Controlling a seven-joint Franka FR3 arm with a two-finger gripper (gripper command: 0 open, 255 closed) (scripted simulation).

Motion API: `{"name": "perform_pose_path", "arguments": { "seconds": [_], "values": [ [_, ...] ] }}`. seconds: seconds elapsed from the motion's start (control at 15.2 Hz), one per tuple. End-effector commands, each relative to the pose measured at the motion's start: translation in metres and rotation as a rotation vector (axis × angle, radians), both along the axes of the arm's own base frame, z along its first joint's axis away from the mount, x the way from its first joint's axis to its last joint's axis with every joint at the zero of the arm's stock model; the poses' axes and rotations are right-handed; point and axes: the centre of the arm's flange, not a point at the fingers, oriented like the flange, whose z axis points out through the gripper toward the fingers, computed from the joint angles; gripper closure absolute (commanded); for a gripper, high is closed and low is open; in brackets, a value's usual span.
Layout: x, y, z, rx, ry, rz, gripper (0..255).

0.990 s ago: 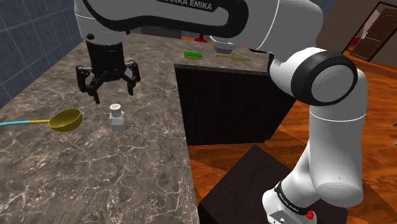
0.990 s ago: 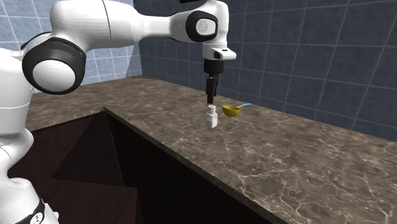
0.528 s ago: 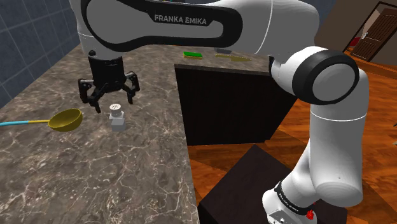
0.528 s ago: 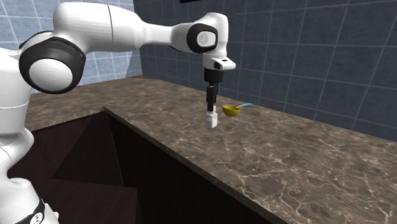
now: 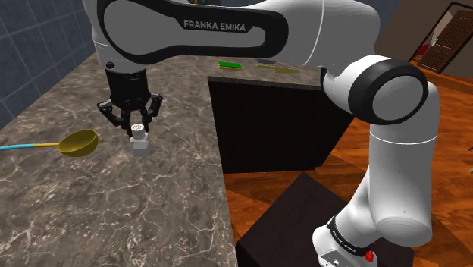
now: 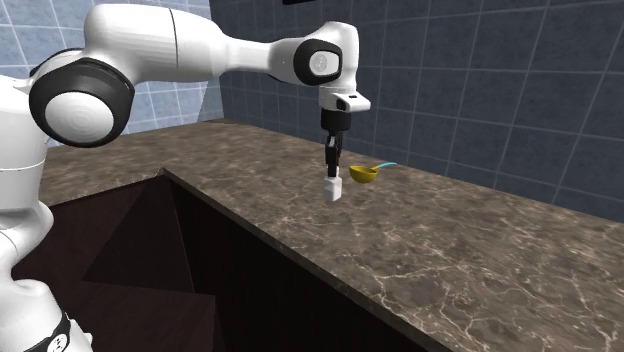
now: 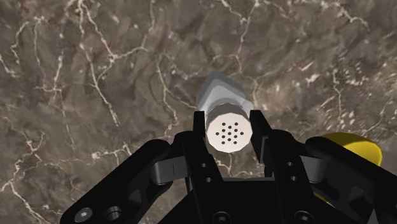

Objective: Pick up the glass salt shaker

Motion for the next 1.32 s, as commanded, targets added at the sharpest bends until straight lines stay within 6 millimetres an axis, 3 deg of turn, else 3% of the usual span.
{"name": "perform_pose_path", "arguments": {
  "seconds": [0.0,0.13,1.12,1.25],
  "values": [
    [0.000,0.000,-0.001,0.000,0.001,0.000,255],
    [0.000,0.000,0.000,0.000,0.001,0.000,255],
    [0.000,0.000,0.079,0.000,0.001,0.000,255],
    [0.000,0.000,0.080,0.000,0.001,0.000,255]
  ]
}}
